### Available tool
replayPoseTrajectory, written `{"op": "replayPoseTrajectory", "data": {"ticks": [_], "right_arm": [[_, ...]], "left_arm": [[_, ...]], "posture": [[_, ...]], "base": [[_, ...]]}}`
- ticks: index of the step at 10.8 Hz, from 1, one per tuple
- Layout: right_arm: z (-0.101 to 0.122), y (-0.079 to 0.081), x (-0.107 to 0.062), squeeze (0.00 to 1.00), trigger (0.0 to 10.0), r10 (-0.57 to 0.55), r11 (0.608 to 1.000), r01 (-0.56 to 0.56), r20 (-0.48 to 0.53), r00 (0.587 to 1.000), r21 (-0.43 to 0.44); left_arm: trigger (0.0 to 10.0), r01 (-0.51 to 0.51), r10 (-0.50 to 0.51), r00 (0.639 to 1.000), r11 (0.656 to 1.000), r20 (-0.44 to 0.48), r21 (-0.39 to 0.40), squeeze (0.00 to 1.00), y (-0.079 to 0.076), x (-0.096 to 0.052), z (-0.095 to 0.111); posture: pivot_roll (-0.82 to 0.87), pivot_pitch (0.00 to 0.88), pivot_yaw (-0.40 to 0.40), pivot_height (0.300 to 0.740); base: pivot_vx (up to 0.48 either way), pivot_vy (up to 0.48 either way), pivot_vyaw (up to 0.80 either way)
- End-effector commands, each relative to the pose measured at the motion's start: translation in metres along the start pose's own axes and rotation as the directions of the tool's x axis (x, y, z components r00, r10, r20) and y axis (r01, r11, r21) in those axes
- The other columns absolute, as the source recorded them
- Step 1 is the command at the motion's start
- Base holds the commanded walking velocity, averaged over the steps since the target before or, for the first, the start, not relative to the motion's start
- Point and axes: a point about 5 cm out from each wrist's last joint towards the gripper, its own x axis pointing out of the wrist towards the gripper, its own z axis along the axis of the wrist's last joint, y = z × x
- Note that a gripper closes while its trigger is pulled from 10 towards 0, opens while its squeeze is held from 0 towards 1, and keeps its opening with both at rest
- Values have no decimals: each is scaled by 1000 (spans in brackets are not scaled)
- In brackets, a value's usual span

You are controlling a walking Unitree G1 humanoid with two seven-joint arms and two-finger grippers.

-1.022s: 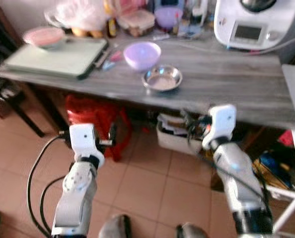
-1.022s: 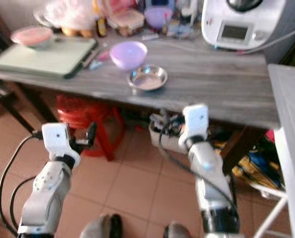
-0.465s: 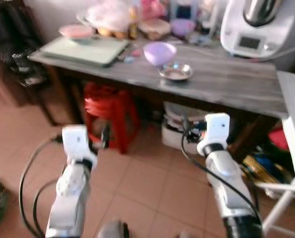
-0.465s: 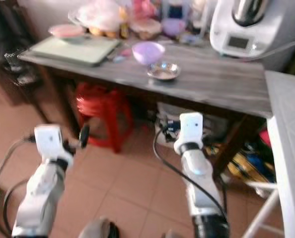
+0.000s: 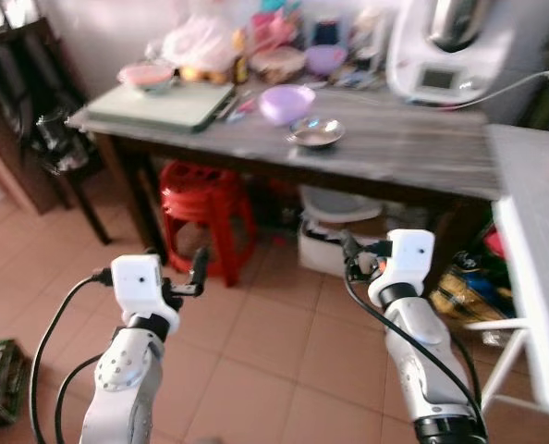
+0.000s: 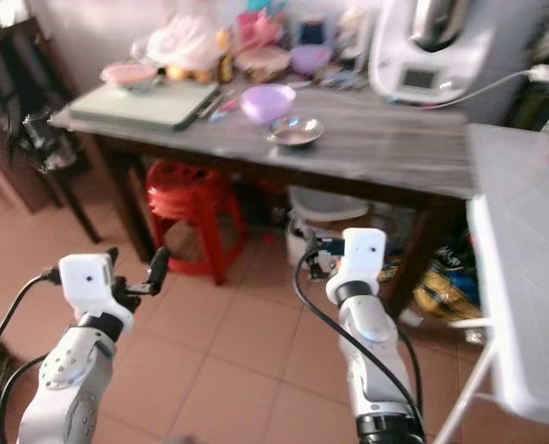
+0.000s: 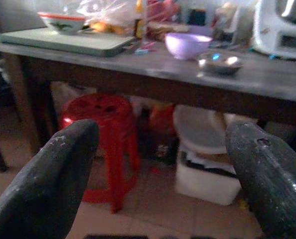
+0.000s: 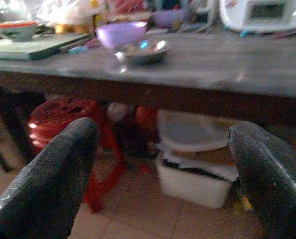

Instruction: Setting the table

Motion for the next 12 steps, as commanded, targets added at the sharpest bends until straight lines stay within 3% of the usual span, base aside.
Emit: {"op": "replayPoseTrajectory", "data": {"ticks": [1,5,7,12], "right_arm": [[7,-6,1,0,10000,-24,1000,24,26,999,-10],[28,6,26,0,10000,46,998,-42,101,994,-41],[31,7,27,0,10000,64,997,-58,120,991,-57],[28,4,24,0,10000,53,997,-46,117,992,-57]], "left_arm": [[10000,22,-23,1000,1000,-10,-21,0,-6,0,-4],[10000,89,-88,995,996,47,-12,0,-14,16,13],[10000,57,-57,997,998,48,7,0,-8,18,14],[10000,62,-63,997,998,49,6,0,-9,17,15]], "posture": [[-7,0,41,740],[3,0,53,740],[4,0,52,740],[7,15,34,740]], "base": [[244,-412,-800],[180,-413,-744],[122,-167,0],[0,0,0]]}}
